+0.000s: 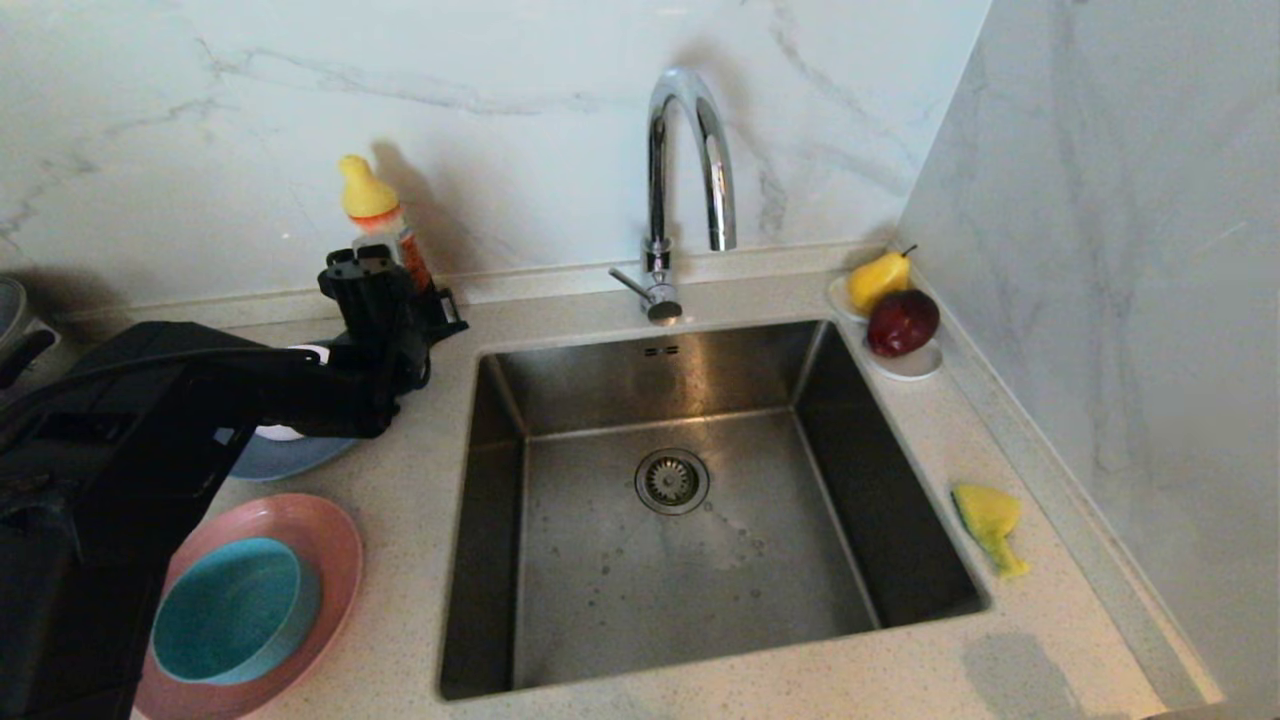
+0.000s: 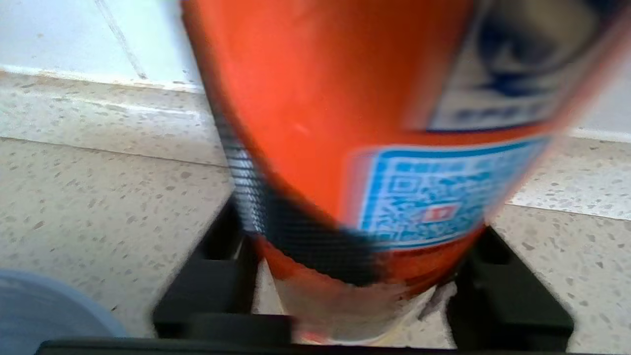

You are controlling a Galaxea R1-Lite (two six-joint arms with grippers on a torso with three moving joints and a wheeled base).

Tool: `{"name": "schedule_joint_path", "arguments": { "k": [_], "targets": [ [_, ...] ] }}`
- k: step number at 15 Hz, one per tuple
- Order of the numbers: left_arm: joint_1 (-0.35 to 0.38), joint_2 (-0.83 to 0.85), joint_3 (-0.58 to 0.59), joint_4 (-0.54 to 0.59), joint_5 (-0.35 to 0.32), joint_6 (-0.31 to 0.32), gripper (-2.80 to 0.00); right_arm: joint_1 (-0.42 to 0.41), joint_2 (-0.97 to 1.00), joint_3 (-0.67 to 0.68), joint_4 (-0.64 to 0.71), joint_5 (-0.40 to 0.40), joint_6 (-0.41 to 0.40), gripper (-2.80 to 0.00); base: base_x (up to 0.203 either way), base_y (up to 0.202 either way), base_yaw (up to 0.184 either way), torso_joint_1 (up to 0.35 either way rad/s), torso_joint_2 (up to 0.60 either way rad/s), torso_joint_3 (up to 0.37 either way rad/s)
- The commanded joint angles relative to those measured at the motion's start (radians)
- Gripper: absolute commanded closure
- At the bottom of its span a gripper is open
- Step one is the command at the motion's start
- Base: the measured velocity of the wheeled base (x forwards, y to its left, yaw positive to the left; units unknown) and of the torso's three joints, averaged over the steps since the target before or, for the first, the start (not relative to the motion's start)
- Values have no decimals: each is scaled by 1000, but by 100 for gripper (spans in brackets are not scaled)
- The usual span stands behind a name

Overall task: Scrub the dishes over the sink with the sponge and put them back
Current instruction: Grab the dish soap

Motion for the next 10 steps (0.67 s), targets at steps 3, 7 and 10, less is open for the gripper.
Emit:
{"name": "schedule_joint_path", "arguments": {
  "k": [3, 7, 10],
  "targets": [
    [-1, 9, -29, -5, 7, -2, 0, 0, 0, 0, 0, 0, 0, 0, 0, 0, 0, 0, 0, 0],
    [-4, -51, -10, -11, 47, -3, 0, 0, 0, 0, 0, 0, 0, 0, 0, 0, 0, 0, 0, 0],
    [-13, -167, 65, -11, 62, -4, 0, 0, 0, 0, 0, 1, 0, 0, 0, 0, 0, 0, 0, 0]
  ]
}}
